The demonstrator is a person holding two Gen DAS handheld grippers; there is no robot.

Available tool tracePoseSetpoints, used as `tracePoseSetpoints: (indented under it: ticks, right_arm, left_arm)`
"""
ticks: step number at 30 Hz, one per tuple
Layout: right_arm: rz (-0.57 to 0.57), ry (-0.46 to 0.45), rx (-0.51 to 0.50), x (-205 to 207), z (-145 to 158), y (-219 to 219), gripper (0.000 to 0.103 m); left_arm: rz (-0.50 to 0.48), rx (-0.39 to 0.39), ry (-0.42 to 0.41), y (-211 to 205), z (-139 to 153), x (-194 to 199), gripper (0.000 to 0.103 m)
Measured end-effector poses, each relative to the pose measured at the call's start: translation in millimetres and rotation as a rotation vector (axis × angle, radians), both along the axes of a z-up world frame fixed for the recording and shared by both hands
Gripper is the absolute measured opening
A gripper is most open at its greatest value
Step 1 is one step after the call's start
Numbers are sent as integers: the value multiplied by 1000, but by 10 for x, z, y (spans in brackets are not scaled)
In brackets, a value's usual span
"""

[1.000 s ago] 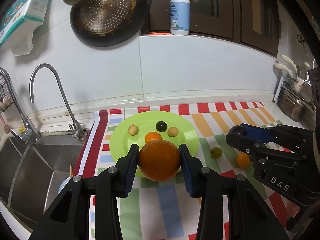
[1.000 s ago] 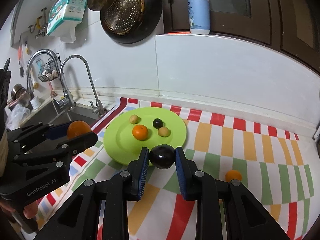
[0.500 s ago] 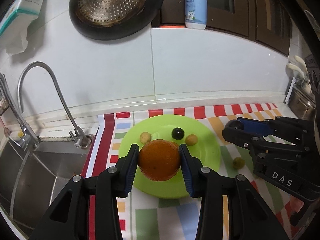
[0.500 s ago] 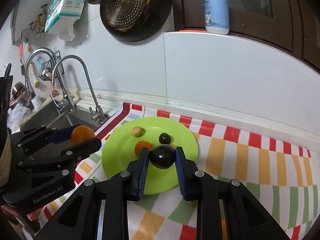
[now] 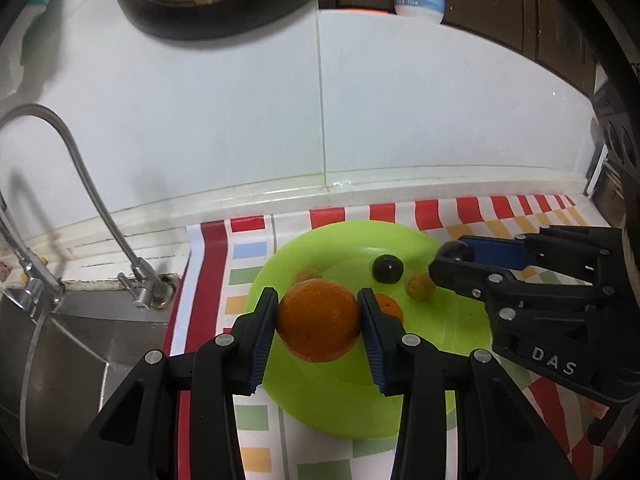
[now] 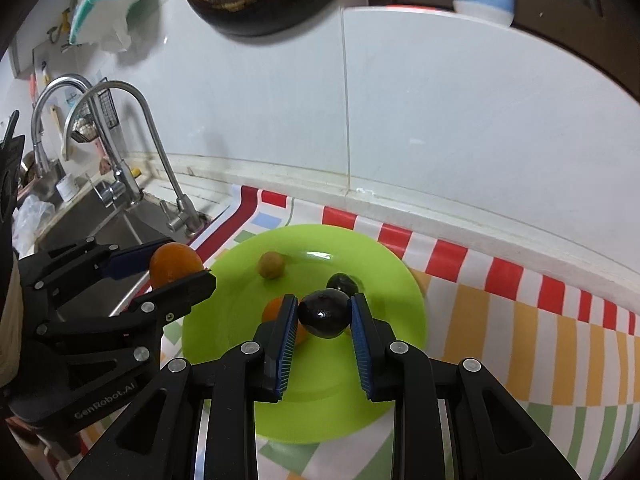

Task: Organize fruits
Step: 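Carry the plum and orange onto the green plate and open both tools, then lift both tools off the plate and move toward the remaining fruits on the cloth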

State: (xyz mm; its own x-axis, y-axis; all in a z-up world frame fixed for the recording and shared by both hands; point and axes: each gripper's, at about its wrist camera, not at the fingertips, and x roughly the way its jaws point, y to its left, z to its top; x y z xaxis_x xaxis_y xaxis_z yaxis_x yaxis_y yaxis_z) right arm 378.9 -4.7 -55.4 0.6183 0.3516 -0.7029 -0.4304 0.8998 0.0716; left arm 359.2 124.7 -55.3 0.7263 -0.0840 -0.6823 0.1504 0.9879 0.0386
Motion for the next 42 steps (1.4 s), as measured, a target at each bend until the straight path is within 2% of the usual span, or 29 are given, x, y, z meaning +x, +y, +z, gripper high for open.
tracePoseSetpoints:
  ticks: [7, 16, 19, 20, 24, 32, 35, 42]
  right_arm:
    - [-4, 28, -4, 199, -127, 85, 28]
    - [-7, 36, -8, 320, -223, 97, 28]
    - [-16, 42, 8, 296, -198, 57, 29]
    - [-20, 36, 9, 277, -182, 47, 29]
    - [-35, -5, 3, 145, -75, -13, 29]
    - [-66, -83, 31, -244, 229, -221, 29]
    - [-71, -111, 37, -425, 322, -276, 39]
    - [-76, -151, 31, -851, 433, -438, 39]
  left_arm:
    - [-50, -10, 21, 25, -138, 146, 40]
    - [-59, 5, 50, 36, -251, 214, 41]
    - [-43, 4, 36, 47, -211, 175, 56]
    - [-41, 4, 28, 46, -188, 155, 57]
    - [-19, 16, -4, 14, -53, 47, 58]
    - [18, -43, -51, -42, 249, -302, 64]
    - [25, -51, -77, -86, 356, -472, 67]
    - [20, -40, -124, -213, 508, -852, 75]
